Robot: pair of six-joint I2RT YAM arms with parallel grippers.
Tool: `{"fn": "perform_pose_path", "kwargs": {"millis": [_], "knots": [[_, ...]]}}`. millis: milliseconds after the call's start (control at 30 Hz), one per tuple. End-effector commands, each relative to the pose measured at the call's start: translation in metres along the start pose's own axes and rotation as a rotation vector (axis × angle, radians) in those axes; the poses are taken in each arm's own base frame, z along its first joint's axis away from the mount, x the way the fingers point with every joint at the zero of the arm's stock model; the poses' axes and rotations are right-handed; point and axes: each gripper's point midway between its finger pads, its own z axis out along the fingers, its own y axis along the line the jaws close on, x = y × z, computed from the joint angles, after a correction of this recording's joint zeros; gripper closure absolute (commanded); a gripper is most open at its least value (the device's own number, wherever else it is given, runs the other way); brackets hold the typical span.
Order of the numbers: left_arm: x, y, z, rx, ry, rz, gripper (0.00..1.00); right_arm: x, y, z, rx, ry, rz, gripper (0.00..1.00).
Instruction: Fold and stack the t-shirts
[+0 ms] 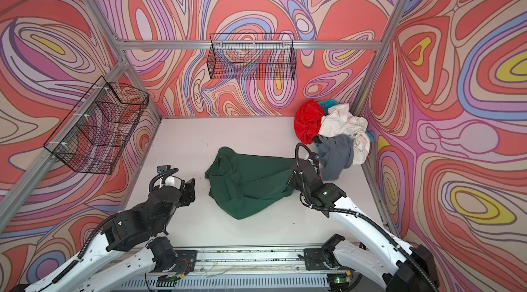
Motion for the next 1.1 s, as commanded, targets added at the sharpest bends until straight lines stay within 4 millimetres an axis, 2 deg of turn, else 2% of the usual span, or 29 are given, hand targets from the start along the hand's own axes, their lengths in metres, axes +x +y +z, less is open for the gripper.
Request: {"fn": "perform_pose_path", "kwargs": {"millis": [0,33,67,133,233,333,433,633,833,967,1067], "knots": [[0.016,0.013,0.009,-0.126,0.067,0.013,0.13,-0.006,-0.023,-0.003,0.095,-0.058,0.106,1.00],[0.021,0.008,0.014,-0.132,0.093,0.023,0.11,-0.006,-0.027,-0.003,0.116,-0.063,0.118,1.00],[0.024,0.004,0.019,-0.135,0.115,0.031,0.09,-0.006,-0.029,-0.003,0.127,-0.064,0.121,0.92],[0.030,-0.003,0.028,-0.129,0.148,0.036,0.08,-0.005,-0.033,-0.002,0.148,-0.062,0.121,0.66],[0.038,-0.015,0.044,-0.054,0.202,-0.034,0.08,-0.006,-0.034,-0.003,0.161,-0.063,0.106,0.39],[0.044,-0.023,0.064,0.033,0.256,-0.142,0.08,-0.014,-0.032,-0.007,0.167,-0.087,0.103,0.26],[0.041,-0.028,0.083,0.059,0.285,-0.170,0.09,-0.022,-0.025,-0.010,0.151,-0.103,0.078,0.15],[0.037,-0.055,0.126,0.149,0.384,-0.211,0.09,-0.038,0.008,-0.002,0.116,-0.081,-0.088,0.13],[0.038,-0.063,0.167,0.125,0.441,-0.164,0.10,-0.044,0.046,0.028,0.101,0.011,-0.230,0.13],[0.038,-0.064,0.195,0.090,0.478,-0.124,0.10,-0.047,0.057,0.049,0.080,0.045,-0.228,0.13],[0.038,-0.070,0.211,0.088,0.501,-0.107,0.14,-0.046,0.058,0.061,0.049,0.071,-0.203,0.13]]}}
